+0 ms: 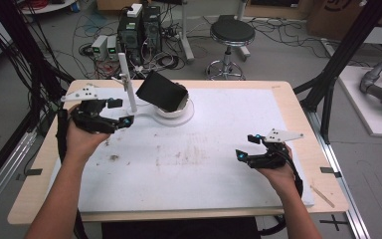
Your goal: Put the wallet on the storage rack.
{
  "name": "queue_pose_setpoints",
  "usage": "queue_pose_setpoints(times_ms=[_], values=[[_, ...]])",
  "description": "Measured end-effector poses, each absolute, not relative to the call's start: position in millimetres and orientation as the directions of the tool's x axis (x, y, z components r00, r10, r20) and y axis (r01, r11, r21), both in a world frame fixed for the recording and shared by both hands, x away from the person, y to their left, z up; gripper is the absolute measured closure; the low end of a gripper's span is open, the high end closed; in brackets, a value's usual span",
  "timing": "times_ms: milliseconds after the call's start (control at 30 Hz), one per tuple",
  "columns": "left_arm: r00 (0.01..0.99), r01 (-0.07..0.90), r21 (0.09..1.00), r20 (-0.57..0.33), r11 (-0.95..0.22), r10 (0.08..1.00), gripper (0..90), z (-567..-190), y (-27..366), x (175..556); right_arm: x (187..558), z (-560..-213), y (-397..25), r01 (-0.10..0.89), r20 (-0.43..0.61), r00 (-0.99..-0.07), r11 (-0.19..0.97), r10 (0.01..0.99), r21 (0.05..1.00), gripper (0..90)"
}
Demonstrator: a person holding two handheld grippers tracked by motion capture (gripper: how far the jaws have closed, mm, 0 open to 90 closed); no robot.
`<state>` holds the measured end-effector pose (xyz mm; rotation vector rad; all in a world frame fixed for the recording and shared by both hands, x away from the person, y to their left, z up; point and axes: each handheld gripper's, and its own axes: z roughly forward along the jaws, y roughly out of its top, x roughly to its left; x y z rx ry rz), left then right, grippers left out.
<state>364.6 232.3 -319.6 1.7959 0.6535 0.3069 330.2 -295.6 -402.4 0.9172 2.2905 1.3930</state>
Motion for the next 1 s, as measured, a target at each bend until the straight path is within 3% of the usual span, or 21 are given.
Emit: queue_pose_setpoints(times_ms=[533, 1000], values=[[0.823, 0.29, 0.93, -0.121, -0.226, 0.555, 1.6, -375.5, 233.1, 338.5, 335.8, -403.7, -302.3, 0.377, 0.081, -0.732, 0.303, 0.676, 0.875, 21.1], [0.824, 0.31, 0.915, -0.122, -0.26, 0.554, 1.7, -394.9, 226.4, 333.3, 339.7, -407.1, -298.7, 0.392, 0.067, -0.72, 0.325, 0.691, 0.861, 21.0]])
